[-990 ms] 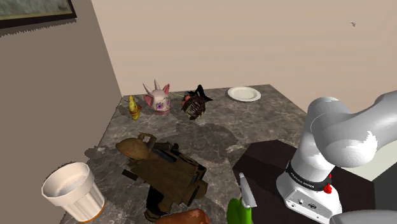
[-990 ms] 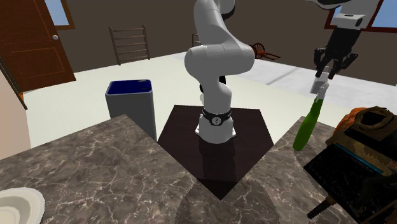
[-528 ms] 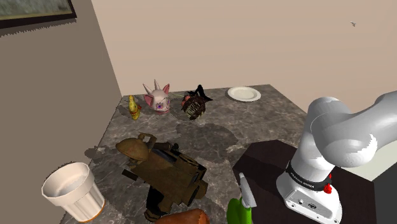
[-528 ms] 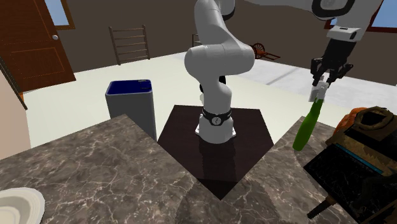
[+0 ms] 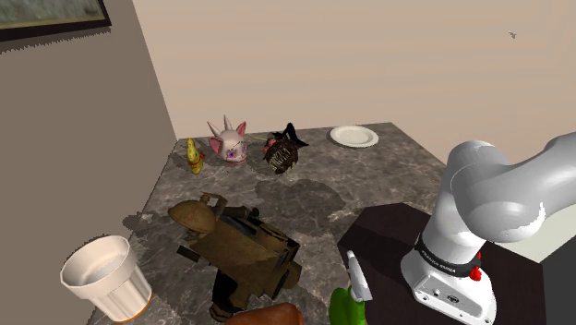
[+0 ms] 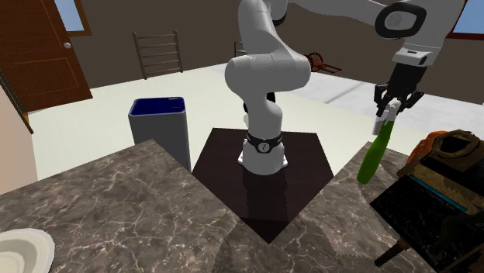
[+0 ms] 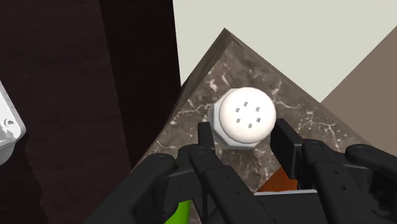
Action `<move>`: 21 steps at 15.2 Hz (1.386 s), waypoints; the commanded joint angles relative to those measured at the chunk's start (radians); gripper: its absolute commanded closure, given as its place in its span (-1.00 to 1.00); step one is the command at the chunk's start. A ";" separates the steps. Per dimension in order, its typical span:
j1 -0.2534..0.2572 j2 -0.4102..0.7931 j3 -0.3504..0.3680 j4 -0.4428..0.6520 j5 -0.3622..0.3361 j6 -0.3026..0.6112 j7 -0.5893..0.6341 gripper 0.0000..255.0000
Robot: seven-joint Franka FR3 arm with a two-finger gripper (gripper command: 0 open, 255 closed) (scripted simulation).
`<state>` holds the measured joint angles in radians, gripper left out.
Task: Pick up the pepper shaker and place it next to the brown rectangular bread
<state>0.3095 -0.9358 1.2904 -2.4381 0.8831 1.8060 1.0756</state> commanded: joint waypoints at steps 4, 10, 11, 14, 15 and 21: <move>-0.024 0.007 0.071 -0.025 0.045 0.058 -0.013 1.00; -0.050 0.013 0.134 -0.041 0.085 0.105 -0.025 1.00; -0.050 0.013 0.134 -0.040 0.085 0.105 -0.025 1.00; -0.050 0.013 0.134 -0.040 0.085 0.105 -0.025 1.00; -0.050 0.013 0.134 -0.040 0.085 0.105 -0.025 1.00; -0.050 0.013 0.134 -0.040 0.085 0.105 -0.025 -1.00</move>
<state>0.2595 -0.9229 1.4244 -2.4786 0.9686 1.9110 1.0504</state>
